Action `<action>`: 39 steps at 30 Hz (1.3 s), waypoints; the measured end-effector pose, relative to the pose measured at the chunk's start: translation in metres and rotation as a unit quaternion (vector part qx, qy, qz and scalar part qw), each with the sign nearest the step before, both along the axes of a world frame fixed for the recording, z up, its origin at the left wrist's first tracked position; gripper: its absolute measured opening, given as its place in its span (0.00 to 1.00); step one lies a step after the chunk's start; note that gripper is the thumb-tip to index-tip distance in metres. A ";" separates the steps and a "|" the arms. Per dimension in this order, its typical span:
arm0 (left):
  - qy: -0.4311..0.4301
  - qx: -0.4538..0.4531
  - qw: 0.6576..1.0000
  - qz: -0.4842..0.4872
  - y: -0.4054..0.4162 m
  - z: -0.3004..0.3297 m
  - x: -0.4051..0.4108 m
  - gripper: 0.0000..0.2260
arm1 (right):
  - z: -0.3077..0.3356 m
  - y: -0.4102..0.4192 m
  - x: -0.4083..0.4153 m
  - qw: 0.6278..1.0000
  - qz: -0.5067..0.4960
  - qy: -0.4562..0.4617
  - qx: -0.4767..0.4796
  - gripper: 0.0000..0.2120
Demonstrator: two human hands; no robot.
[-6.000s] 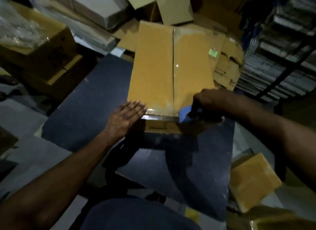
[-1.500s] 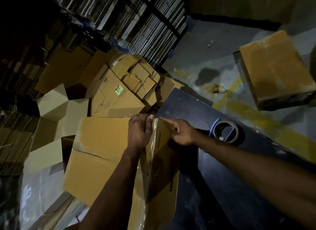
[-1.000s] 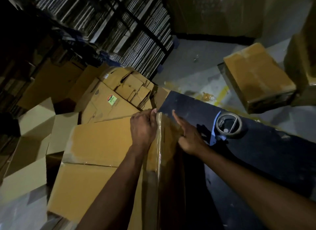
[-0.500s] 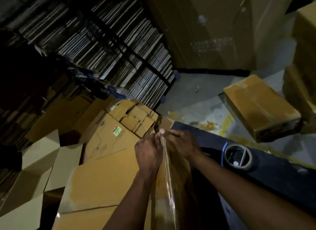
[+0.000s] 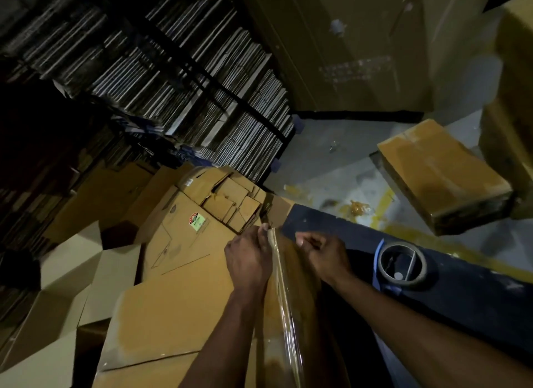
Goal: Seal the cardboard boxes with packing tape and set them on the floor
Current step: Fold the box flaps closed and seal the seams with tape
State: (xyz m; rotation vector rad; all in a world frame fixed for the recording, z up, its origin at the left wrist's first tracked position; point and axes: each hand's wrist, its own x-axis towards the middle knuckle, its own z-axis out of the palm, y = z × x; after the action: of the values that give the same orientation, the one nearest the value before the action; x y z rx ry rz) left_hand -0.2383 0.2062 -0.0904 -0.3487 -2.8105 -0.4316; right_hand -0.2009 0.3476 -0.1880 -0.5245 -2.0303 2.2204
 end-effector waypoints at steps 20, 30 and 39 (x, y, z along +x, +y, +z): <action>-0.158 0.029 0.987 -0.006 -0.028 0.037 0.081 0.30 | 0.053 -0.026 0.017 0.954 0.248 0.109 0.129 0.46; -0.132 0.104 0.985 0.028 -0.044 0.033 0.213 0.22 | 0.035 -0.037 0.080 0.941 0.264 0.112 0.182 0.47; -0.134 0.065 0.982 -0.116 -0.090 0.021 0.312 0.28 | 0.017 -0.026 0.172 0.870 0.313 0.263 0.276 0.38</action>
State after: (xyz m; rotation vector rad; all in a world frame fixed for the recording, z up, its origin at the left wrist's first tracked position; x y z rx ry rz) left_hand 0.0738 0.1158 -0.0690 -0.6356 -2.9893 -0.7625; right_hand -0.0291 0.3217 -0.1706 0.8058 -2.5250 1.5600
